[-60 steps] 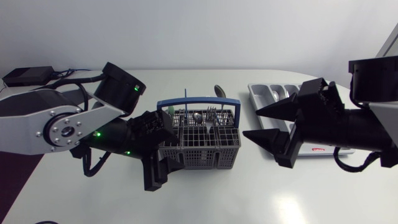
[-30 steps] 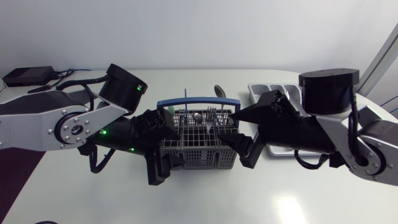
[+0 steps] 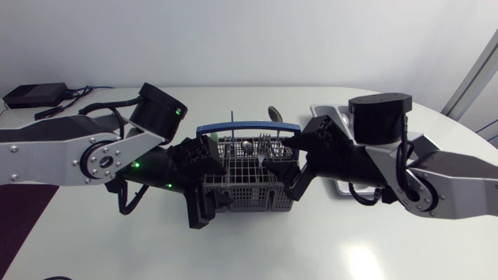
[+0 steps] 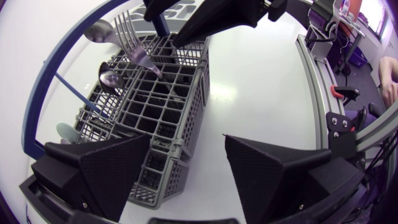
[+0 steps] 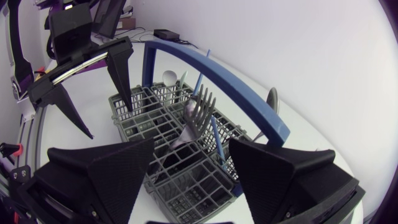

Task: Unload the cutlery basket into the drawer organizer.

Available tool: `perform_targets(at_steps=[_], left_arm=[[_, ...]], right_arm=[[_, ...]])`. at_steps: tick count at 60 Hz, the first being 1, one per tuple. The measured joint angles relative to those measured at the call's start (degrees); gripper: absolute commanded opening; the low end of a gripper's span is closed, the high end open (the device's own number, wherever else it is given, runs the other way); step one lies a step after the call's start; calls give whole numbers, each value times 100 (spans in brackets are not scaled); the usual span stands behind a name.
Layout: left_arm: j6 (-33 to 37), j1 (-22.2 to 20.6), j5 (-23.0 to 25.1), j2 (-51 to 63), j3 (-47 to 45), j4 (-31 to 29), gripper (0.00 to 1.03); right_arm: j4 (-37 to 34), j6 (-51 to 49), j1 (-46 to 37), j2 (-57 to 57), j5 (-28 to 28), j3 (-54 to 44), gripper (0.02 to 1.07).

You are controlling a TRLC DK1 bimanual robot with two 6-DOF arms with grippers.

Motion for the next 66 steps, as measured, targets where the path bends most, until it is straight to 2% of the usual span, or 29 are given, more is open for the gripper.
perform_targets(at_steps=[26, 39, 49, 55, 62, 66], left_arm=[[2, 37, 2, 138, 37, 109, 98], [4, 37, 2, 269, 107, 170, 98], [4, 37, 0, 323, 144, 188, 98], [4, 35, 2, 339, 146, 192, 98], [4, 35, 2, 352, 164, 190, 98], [4, 35, 2, 361, 166, 190, 98]], right_arm=[[256, 109, 70, 341, 129, 269, 84], [490, 127, 267, 339, 501, 267, 84], [737, 125, 544, 341, 988, 249, 84], [866, 125, 662, 341, 1110, 243, 76], [970, 125, 706, 424, 1169, 236, 72], [999, 125, 704, 503, 1178, 236, 64]])
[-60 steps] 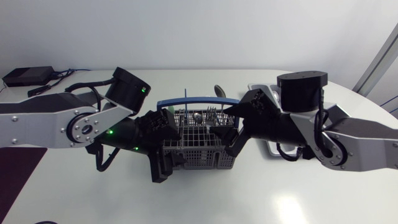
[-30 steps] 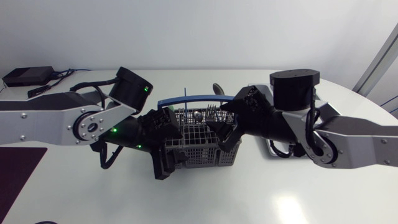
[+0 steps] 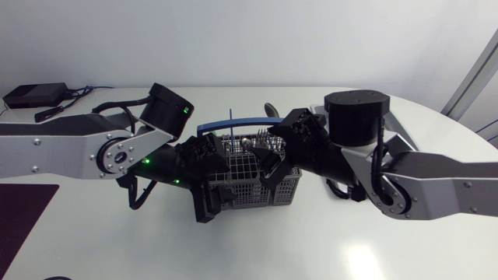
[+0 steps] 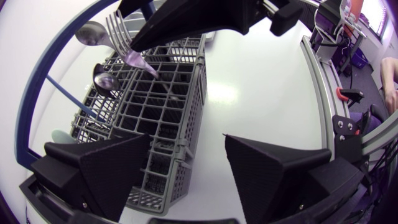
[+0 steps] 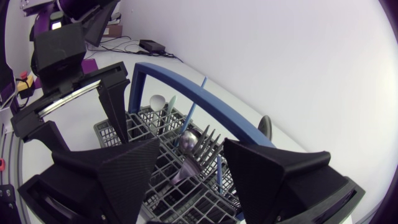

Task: Unload the cutlery basket into the drawer organizer.

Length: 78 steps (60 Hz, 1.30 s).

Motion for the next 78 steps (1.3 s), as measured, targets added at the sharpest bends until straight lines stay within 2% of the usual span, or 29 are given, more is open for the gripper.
perform_targets(at_steps=[28, 55, 78], left_arm=[[0, -15, 0, 37, 11, 15, 98], [0, -26, -2, 63, 24, 15, 98], [-2, -55, -4, 138, 87, 22, 98]], right_arm=[[-4, 0, -33, 52, -203, 33, 22], [-144, 26, -136, 48, -302, 142, 10], [-225, 109, -96, -413, -328, 22, 10]])
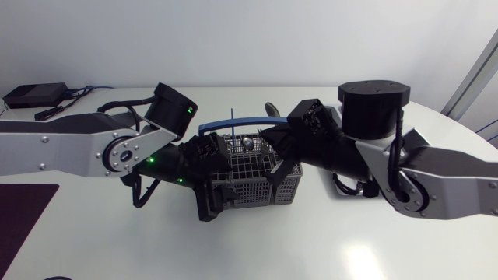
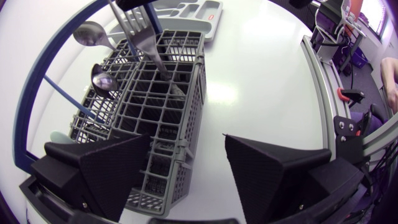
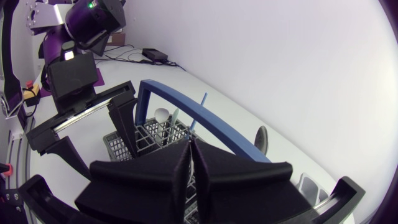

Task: Unload the cutlery basket into the drawer organizer.

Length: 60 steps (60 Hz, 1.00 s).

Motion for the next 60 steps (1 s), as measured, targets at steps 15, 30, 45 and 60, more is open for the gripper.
perform_targets(at_steps=[15, 30, 45, 60], left_arm=[[0, -31, -2, 0, 4, 2, 98], [0, -37, -4, 2, 4, 4, 98], [0, -70, -24, 24, 7, 31, 98], [0, -103, -37, 50, 31, 44, 98]], right_arm=[[2, 26, -2, -459, 76, -170, 10], [-4, 46, -2, -776, 181, -203, 10], [-57, 74, -2, -1012, 286, -203, 10], [-138, 129, 83, -1167, 688, -203, 10]])
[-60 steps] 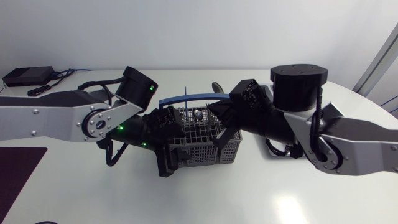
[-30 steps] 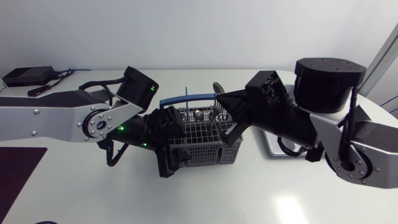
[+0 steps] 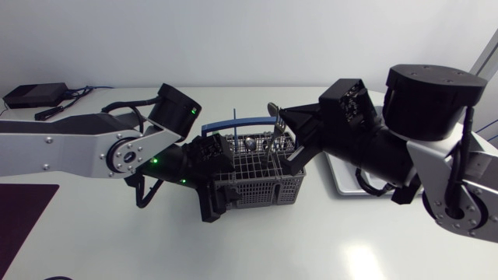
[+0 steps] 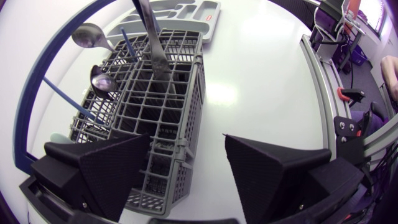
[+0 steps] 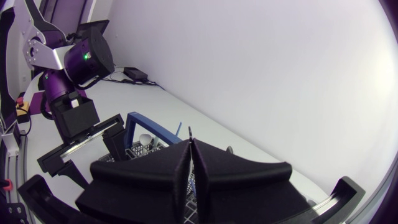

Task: Unload the cutlery basket into the drawer organizer.

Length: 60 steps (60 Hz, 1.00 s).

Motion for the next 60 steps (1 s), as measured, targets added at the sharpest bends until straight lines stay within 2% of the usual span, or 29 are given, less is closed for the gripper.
perform_targets(at_steps=[20, 44, 60], left_arm=[[-2, -122, -118, 26, 22, 39, 98], [-111, -162, -160, 44, 42, 39, 98], [-111, -162, -157, 52, 46, 39, 98]], right_arm=[[-68, 44, 350, 2, 1023, 55, 10], [-308, 33, 929, 2, 1869, 219, 10], [-240, -597, 1740, 0, 2658, 219, 10]])
